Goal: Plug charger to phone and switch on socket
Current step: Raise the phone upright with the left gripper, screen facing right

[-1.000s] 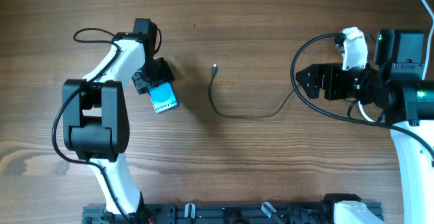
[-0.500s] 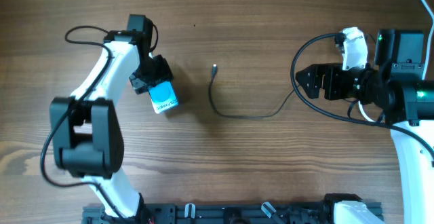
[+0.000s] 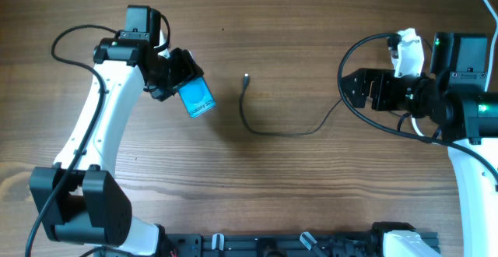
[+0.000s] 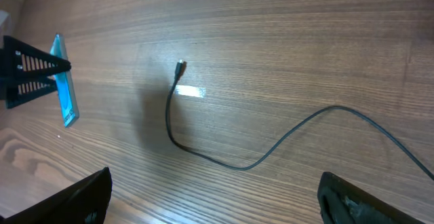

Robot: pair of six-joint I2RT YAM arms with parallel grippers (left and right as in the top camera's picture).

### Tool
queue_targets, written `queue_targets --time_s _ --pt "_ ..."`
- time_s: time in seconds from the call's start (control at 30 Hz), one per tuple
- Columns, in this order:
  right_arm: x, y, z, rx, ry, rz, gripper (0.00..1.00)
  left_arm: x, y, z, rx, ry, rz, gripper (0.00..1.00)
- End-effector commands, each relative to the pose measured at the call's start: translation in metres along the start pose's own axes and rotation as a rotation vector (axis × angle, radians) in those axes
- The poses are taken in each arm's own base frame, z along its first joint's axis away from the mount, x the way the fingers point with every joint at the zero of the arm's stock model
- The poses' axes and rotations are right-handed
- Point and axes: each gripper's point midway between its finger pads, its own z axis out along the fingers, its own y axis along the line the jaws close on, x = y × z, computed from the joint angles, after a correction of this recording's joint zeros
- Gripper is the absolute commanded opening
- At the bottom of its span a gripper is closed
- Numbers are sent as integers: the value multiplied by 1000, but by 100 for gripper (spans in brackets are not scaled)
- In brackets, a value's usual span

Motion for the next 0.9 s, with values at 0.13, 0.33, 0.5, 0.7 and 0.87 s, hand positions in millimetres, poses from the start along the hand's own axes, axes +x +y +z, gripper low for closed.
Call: queue_targets --time_s 0.13,0.33,0.5,0.7,0.87 --pt "-5 6 0 -26 -6 11 97 33 -58 -23 335 194 -57 58" --pt "-5 6 0 -26 -5 11 97 40 -86 -55 583 384 -242 58" --pt "-5 6 0 -26 -6 22 97 33 -88 -78 671 517 -463 59" --pt "-4 6 0 -26 -3 38 97 22 -81 -95 725 589 -611 59" --pt "-4 6 0 -26 -2 38 97 15 -77 -108 764 642 -695 58"
